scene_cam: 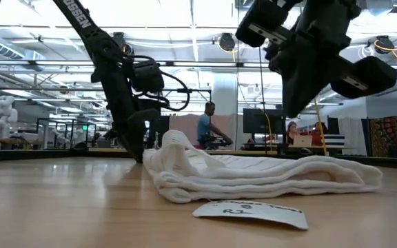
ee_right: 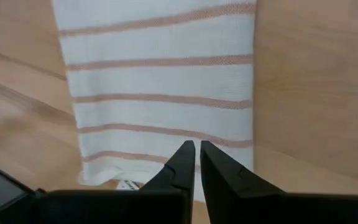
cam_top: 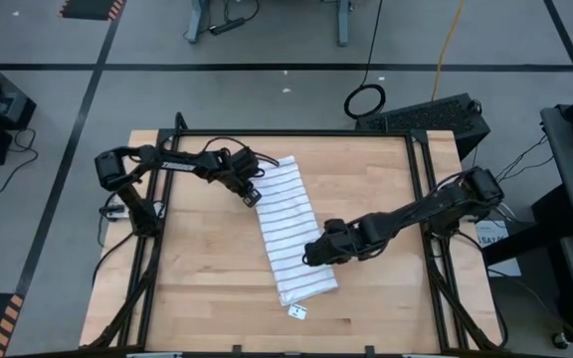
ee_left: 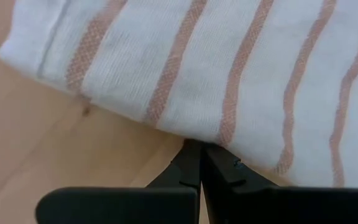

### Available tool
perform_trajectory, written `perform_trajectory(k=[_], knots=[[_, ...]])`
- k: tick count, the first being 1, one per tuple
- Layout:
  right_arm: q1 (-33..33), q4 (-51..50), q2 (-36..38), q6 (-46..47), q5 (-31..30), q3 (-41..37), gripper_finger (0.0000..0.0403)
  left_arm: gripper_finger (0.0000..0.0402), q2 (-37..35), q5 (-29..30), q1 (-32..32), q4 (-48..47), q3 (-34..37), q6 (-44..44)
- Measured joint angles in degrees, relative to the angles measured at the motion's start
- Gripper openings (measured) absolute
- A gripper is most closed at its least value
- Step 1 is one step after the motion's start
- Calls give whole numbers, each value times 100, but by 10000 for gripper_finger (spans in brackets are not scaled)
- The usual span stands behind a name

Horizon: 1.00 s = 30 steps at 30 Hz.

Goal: Roll towel
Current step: Roll the white towel

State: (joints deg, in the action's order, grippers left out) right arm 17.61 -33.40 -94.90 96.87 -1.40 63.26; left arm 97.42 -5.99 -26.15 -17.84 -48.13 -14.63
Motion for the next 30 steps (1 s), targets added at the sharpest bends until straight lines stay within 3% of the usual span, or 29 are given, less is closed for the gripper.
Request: perform_trajectory(k=[12, 16, 19, 21, 25, 28, 30], knots=[[258, 1579, -740, 497, 320, -4, 18, 6, 257, -307, 5, 941, -787, 587], [276, 1385, -589, 533, 313, -9, 18, 6, 237, -259, -29, 483, -1125, 867], [250, 1102, -242, 421, 283, -4, 18, 6, 156, -346, -185, -538, -1399, 921], [204, 795, 25, 302, 259, -4, 18, 6, 49, -922, -328, -842, -1581, 914], [7, -7, 563, -60, 253, -4, 18, 6, -298, -2678, -525, -1103, -1669, 747], [-364, -884, 927, -351, 595, 0, 18, 6, -408, -3430, -570, -1152, -1658, 596], [-717, -1347, 1087, -803, 823, 0, 18, 6, -421, -3586, -566, -1161, -1658, 598]])
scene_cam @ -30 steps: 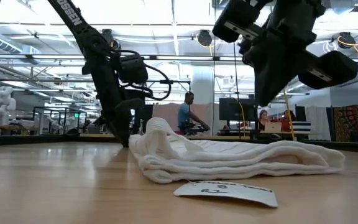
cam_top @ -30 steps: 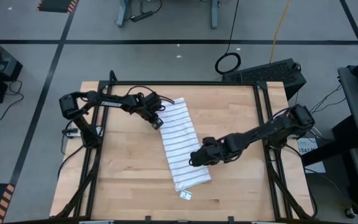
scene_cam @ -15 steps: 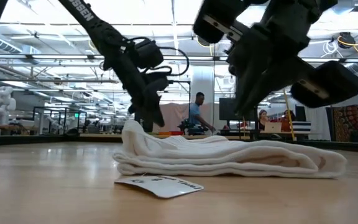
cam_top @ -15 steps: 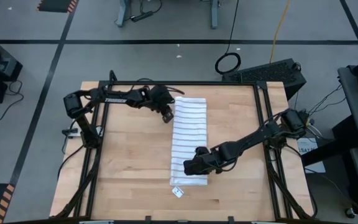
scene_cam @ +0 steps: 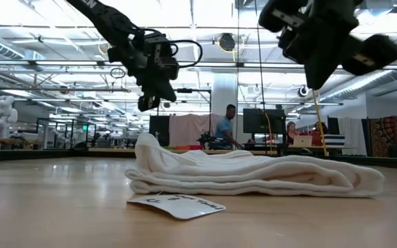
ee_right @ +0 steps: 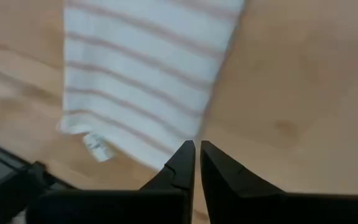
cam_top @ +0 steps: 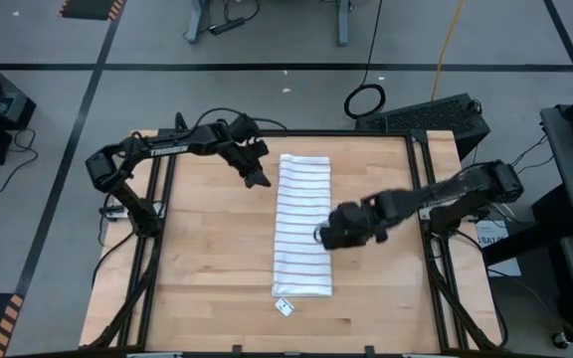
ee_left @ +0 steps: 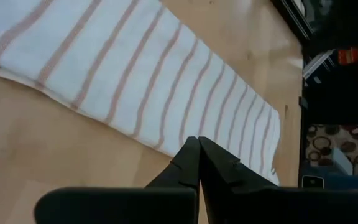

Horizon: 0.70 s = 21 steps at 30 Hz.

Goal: Roll towel
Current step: Roll the white towel

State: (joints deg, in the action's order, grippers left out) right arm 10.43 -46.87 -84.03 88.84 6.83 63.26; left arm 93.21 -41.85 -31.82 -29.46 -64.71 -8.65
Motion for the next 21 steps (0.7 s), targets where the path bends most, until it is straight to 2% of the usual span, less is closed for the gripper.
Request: perform_trajectory(k=[3, 8, 14, 16, 21], knots=[[-581, -279, 137, -938, 30, 0, 18, 6, 22, 19, 133, 201, 39, 0], [-1489, -151, 17, -2656, 57, 0, 18, 6, 46, 124, 522, 743, 259, -6], [-2131, -96, -291, -4348, -50, -7, 18, 6, 182, 1266, 1079, 1605, 664, -415], [-2193, -79, -313, -4608, -192, -16, 18, 6, 299, 1505, 1274, 2083, 765, -439], [-2249, 41, -315, -5071, -258, -126, 18, 6, 729, 2601, 1629, 2552, 811, -494]])
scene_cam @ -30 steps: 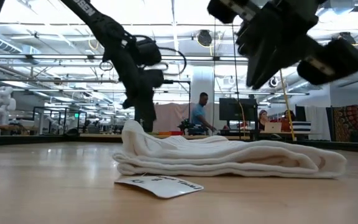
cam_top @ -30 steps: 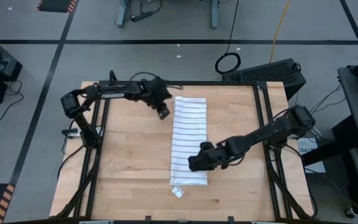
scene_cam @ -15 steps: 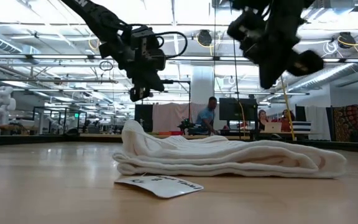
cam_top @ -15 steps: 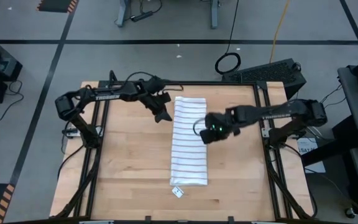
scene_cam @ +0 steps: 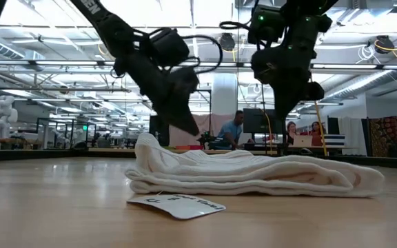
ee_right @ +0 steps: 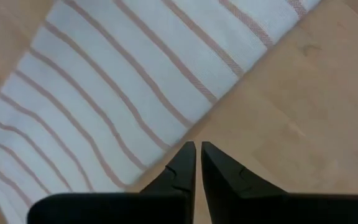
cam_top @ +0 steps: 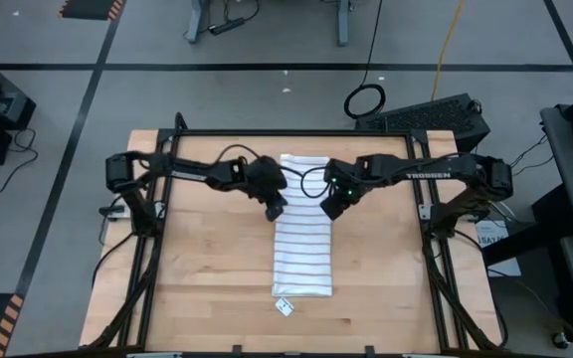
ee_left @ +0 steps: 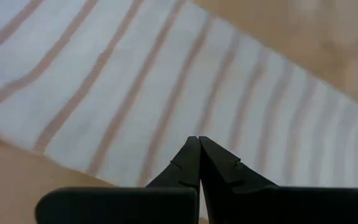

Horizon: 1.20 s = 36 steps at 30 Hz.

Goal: Roll towel
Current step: Roll the white towel

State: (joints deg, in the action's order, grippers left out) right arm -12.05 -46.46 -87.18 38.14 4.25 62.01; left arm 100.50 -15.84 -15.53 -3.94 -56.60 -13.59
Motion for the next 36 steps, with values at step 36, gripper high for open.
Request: perform_trajectory(k=[36], knots=[[287, 898, 507, 140, 447, -3, 18, 6, -1021, 1067, 140, -1970, 2, -1757]])
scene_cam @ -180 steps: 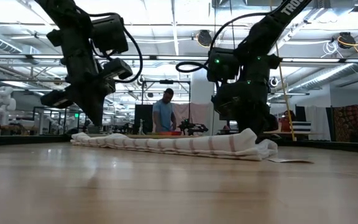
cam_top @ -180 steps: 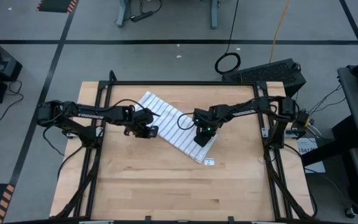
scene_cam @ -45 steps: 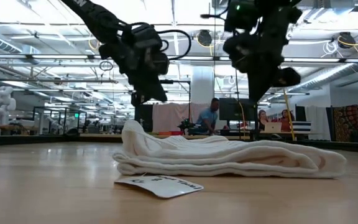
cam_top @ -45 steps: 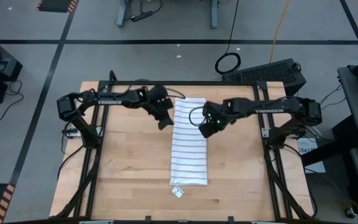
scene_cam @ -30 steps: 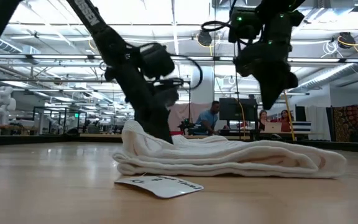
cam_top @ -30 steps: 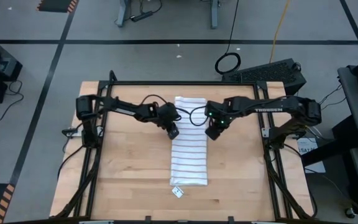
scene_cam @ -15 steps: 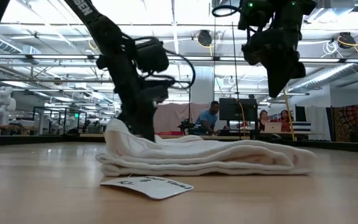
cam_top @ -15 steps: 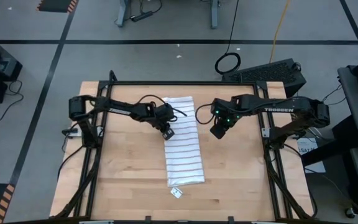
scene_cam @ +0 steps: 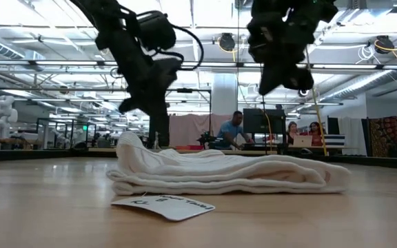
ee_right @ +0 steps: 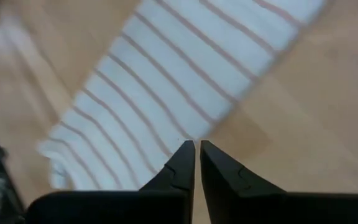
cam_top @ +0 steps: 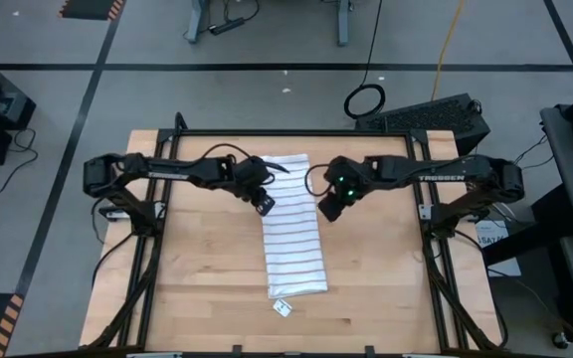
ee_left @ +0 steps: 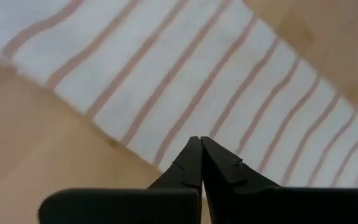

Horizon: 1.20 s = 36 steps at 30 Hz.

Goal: Roll towel
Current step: Roll the white towel

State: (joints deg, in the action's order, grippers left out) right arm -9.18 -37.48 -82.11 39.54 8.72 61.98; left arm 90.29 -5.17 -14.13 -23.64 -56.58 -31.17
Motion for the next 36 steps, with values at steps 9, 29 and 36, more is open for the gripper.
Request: perform_trajectory(k=[9, 29, 36], knots=[[820, 779, -858, 503, 90, 0, 18, 6, -1004, 615, 17, -33, -2, -1199], [1955, 2713, -2889, 2056, 823, 11, 18, 6, -1360, 995, -17, -629, -2, -1044], [2222, 3377, -3019, 3150, 453, 10, 18, 6, -1360, 840, -9, -638, -2, -1000]])
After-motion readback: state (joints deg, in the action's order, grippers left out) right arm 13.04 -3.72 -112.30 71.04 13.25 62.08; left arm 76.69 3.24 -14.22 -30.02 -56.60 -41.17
